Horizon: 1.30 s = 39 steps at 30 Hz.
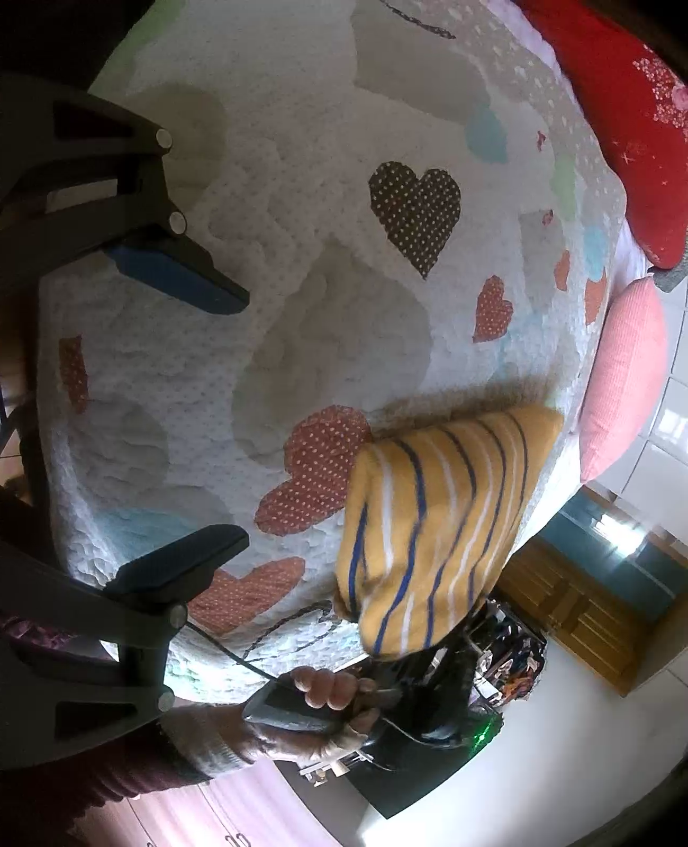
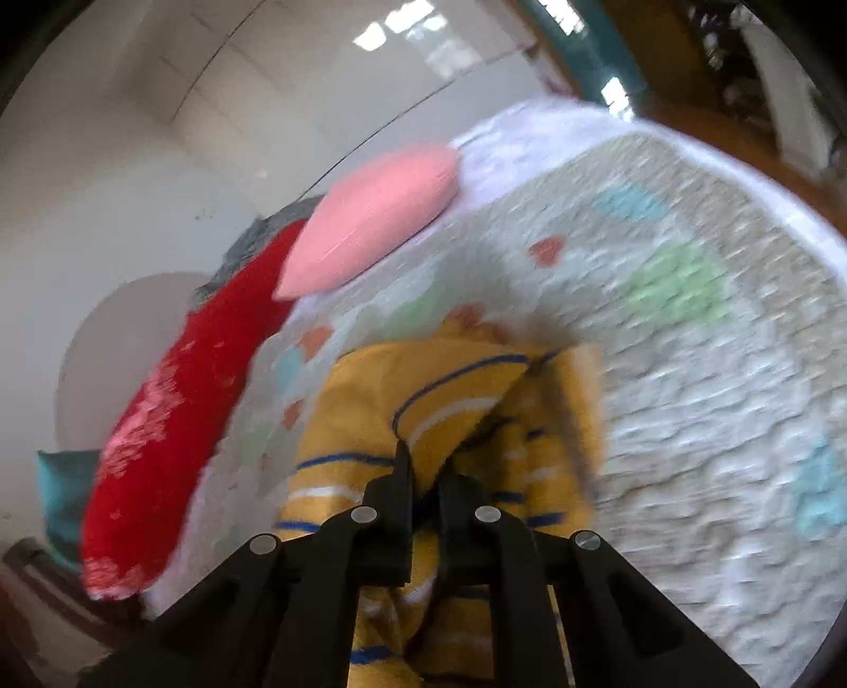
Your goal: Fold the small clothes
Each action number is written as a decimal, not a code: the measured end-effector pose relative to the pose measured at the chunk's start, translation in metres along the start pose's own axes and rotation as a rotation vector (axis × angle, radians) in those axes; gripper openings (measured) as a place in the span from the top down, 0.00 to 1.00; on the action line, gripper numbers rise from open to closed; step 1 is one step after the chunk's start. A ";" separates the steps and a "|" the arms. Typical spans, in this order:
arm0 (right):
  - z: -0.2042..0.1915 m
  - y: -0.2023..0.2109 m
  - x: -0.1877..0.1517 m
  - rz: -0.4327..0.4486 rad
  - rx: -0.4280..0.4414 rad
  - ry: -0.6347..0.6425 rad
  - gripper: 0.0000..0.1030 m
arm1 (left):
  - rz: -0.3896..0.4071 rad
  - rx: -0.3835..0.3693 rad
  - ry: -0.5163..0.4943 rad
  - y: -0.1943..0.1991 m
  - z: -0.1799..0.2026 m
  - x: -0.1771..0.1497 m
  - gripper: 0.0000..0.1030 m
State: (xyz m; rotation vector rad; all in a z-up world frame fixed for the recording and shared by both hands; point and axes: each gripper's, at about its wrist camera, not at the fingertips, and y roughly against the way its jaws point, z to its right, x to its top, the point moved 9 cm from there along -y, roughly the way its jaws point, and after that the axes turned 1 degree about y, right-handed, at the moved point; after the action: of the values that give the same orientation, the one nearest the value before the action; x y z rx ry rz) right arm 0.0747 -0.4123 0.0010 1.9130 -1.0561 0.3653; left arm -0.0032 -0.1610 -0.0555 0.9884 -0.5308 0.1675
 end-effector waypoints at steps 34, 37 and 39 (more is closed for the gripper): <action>0.032 0.135 -0.112 0.062 -0.249 0.112 0.47 | 0.118 0.247 -0.146 0.030 0.003 -0.009 0.19; 0.029 0.170 -0.107 0.116 -0.398 0.259 0.36 | 0.198 0.280 -0.182 0.051 0.011 -0.003 0.19; 0.028 0.197 -0.097 0.148 -0.539 0.379 0.30 | 0.264 0.304 -0.191 0.068 0.015 0.003 0.18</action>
State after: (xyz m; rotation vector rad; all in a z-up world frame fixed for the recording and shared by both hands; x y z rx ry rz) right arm -0.1428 -0.4310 0.0380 1.2334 -0.9253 0.4518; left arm -0.0307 -0.1370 0.0033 1.2352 -0.8286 0.4006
